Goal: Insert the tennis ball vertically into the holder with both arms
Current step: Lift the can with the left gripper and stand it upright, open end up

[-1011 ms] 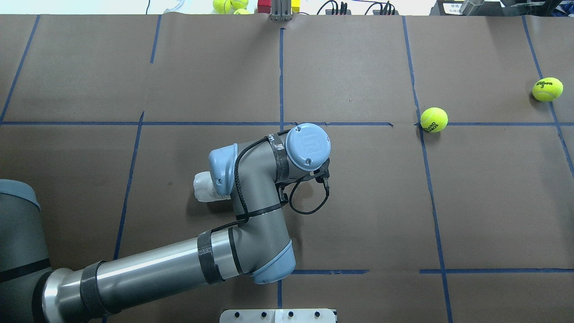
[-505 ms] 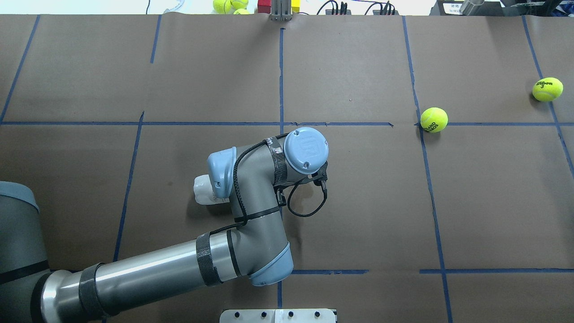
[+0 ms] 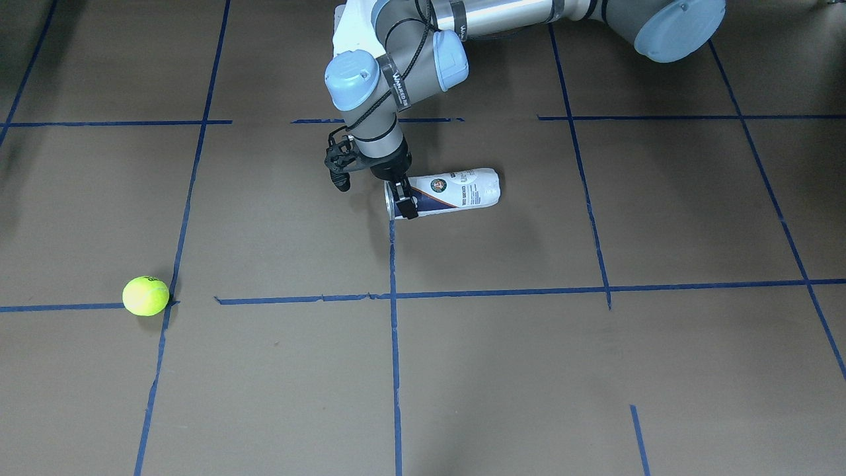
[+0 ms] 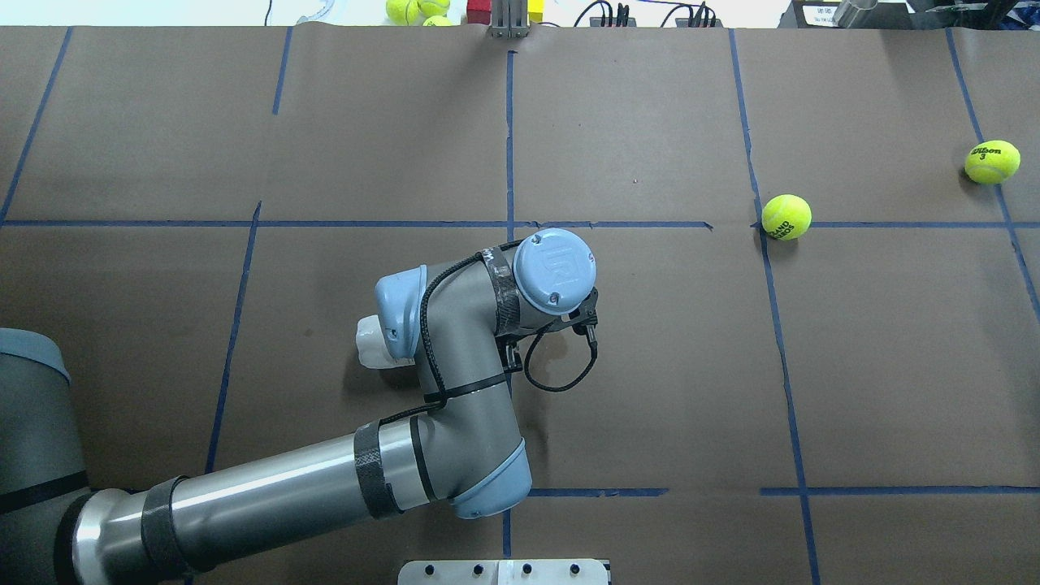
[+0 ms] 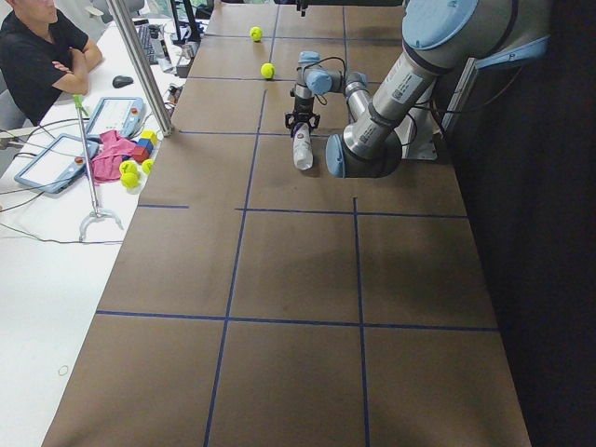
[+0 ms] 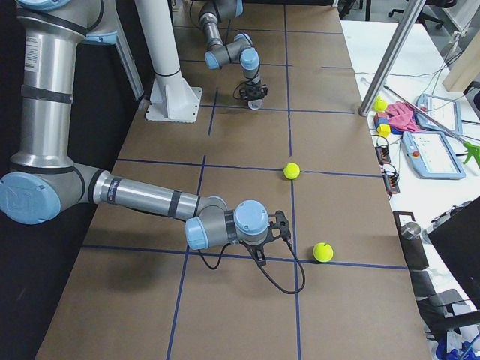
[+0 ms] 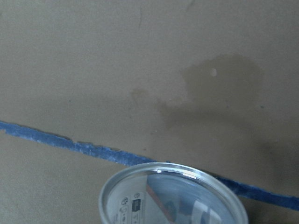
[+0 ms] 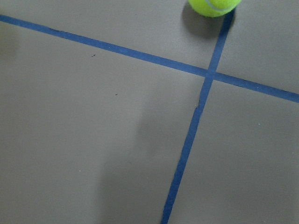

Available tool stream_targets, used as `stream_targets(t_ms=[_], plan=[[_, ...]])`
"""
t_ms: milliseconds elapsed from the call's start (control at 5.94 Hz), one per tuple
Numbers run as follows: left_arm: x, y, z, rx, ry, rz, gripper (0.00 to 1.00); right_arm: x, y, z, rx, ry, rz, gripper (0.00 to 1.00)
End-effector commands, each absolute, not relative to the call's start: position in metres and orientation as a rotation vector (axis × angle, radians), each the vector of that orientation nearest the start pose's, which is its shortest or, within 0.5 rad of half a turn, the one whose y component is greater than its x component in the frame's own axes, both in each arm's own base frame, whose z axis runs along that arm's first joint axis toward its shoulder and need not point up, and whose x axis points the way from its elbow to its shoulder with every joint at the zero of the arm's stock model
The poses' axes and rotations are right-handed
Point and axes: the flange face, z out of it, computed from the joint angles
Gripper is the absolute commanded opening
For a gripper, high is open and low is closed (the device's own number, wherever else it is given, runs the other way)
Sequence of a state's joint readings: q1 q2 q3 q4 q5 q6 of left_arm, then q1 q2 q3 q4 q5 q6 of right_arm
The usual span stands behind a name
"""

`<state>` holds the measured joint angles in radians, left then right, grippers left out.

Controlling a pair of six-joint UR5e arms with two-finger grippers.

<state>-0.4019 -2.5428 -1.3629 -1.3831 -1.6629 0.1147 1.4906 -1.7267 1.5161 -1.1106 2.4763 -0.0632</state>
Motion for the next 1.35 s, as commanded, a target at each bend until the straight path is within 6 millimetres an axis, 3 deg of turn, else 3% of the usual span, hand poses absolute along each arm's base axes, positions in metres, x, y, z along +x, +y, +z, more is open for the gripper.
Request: stream_targets(t_ms=[0,337,505,674,842,1179], plan=[[0.616,-0.420,0.102,0.644,0.471,1.226,0.66,0.020,-0.438,0.691,0.230,-0.908,-0.228,1.00],[0.549,-0.423,0.063,0.836,0.607,1.062,0.66,0.018,-0.451,0.669,0.240,-0.917,-0.186,1.00],[0.522,-0.427,0.068,0.962,0.708,0.964,0.66,0.016,-0.457,0.658,0.259,-0.919,-0.200,1.00],[0.505,-0.429,0.073,1.073,0.831,0.851,0.66,0.012,-0.476,0.639,0.275,-0.925,-0.184,1.00],[0.497,-0.424,0.100,1.149,0.946,0.763,0.66,-0.006,-0.494,0.619,0.285,-0.934,-0.203,1.00],[0.480,-0.415,0.092,1.332,1.107,0.688,0.66,-0.017,-0.532,0.567,0.268,-0.972,-0.051,1.00]])
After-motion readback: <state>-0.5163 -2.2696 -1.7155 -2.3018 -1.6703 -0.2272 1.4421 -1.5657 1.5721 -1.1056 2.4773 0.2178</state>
